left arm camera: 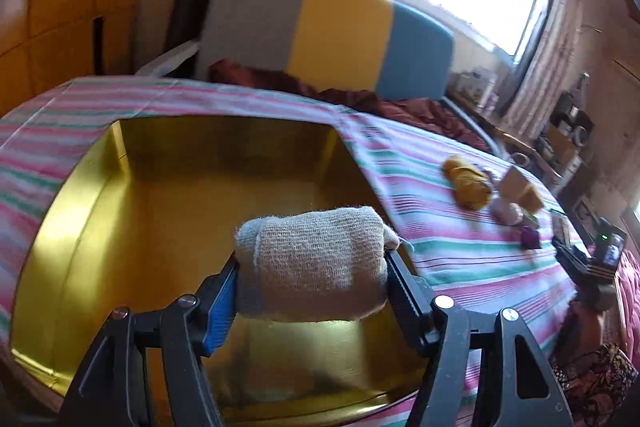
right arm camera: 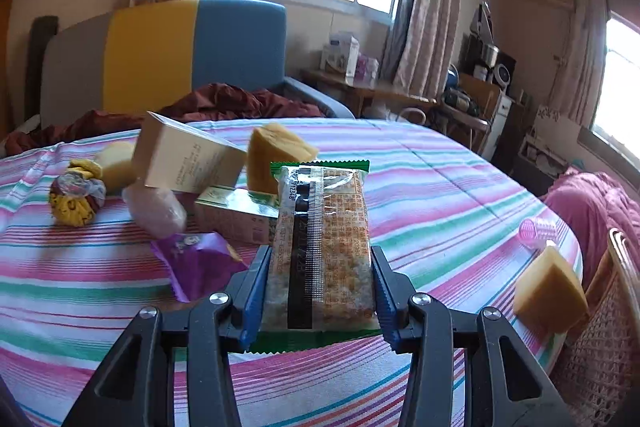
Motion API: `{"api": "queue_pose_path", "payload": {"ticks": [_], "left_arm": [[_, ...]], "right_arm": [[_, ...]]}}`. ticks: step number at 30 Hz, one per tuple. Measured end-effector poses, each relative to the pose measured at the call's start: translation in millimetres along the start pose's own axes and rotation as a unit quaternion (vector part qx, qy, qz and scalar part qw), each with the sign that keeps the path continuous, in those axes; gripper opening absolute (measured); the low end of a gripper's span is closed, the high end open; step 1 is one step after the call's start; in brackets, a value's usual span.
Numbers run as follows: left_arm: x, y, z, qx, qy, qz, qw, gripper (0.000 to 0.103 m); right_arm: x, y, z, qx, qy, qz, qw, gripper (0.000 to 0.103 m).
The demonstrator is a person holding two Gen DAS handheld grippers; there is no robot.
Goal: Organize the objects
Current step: 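Lower the white sock and cracker packet into the gold tray and release both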
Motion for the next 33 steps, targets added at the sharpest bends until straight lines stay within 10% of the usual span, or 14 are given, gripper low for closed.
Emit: {"api": "queue_pose_path", "payload": {"ticks": [6, 14, 24, 33], "left_arm": [[-6.4, -5.1, 44.9, 0.031, 0.047, 0.016, 0.9983, 0.068], [-14.8, -5.9, 96.9, 0.076, 0.108, 0.043, 0.9903, 0.068], [-11.3, -1.8, 116.9, 0.108, 0.128, 0.050, 0.9846, 0.072], [38.2, 24.4, 117.4, 0.143, 0.079, -0.059, 0.9847, 0.080]], "right_arm": [[21.9, 7.9, 18.0, 0.024, 0.013, -0.005, 1.000, 0.047], [101.5, 35.0, 86.9, 0.024, 0.140, -0.047, 0.989, 0.048], [206.7, 45.7, 217.6, 0.099, 0.318, -0.093, 0.938, 0.048], [241.8, 15.2, 307.3, 0.160, 0.422, -0.044, 0.891, 0.048]]}}
Point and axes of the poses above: each gripper's, at about its wrist camera, not at the fingertips, and x roughly against the way its jaws point, z to its left, y to its top, the point moved 7 cm from there along -x, roughly the way its jaws point, and after that the axes turned 5 degrees about x, right-handed, at the moved point
